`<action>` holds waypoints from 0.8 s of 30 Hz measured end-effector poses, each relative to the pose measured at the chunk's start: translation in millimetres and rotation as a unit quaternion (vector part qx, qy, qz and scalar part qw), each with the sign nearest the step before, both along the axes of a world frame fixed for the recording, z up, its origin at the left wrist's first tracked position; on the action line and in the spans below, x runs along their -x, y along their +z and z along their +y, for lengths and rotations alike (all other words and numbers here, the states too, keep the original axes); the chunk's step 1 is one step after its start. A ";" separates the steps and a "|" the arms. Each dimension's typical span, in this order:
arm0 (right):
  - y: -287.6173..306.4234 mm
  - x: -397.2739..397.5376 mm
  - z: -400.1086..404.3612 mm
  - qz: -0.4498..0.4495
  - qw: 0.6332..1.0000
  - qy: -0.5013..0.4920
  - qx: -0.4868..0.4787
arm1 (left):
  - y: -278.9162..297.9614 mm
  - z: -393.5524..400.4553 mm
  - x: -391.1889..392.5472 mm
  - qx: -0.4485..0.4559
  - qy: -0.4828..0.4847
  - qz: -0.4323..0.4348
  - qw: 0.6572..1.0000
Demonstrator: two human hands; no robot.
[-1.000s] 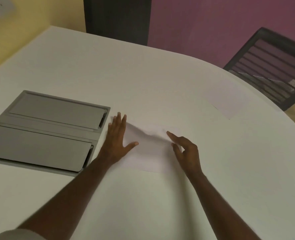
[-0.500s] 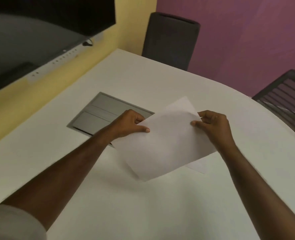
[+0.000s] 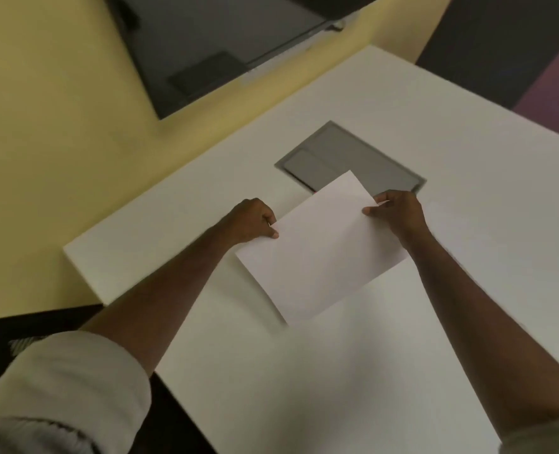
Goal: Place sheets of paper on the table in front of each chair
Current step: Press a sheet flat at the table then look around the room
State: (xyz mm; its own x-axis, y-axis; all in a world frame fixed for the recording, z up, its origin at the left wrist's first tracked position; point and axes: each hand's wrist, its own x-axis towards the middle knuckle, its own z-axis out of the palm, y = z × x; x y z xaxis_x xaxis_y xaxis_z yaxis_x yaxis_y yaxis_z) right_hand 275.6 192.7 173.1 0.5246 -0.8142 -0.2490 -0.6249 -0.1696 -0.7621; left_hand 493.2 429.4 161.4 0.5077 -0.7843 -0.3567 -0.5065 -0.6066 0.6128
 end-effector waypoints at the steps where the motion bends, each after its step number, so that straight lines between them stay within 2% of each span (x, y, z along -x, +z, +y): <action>1: -13.6 -11.0 12.6 0.002 1.000 0.001 -0.010 | -9.5 17.0 -3.5 -0.023 0.016 -0.018 0.999; 6: -78.0 -56.7 72.8 0.023 0.999 0.012 -0.024 | -71.7 94.3 16.1 -0.102 0.064 -0.118 0.986; 12: -125.2 -83.2 125.5 0.055 0.996 0.063 -0.020 | -130.1 147.4 58.9 -0.211 0.018 -0.117 0.970; 14: -132.3 -83.6 142.6 0.071 0.992 0.096 0.033 | -137.0 157.4 65.2 -0.231 0.017 -0.122 0.965; 16: -139.1 -79.6 160.6 0.085 0.971 0.166 0.149 | -139.3 163.4 69.5 -0.230 0.028 -0.136 0.963; 18: -145.0 -72.5 179.0 0.088 0.941 0.256 0.203 | -141.1 166.1 73.0 -0.224 0.038 -0.145 0.963; 21: -156.1 -61.0 198.6 0.138 0.902 0.352 0.208 | -142.9 167.9 77.6 -0.216 0.039 -0.151 0.964; 24: -166.8 -51.5 204.0 0.175 0.886 0.381 0.197 | -144.4 169.4 80.1 -0.211 0.036 -0.150 0.965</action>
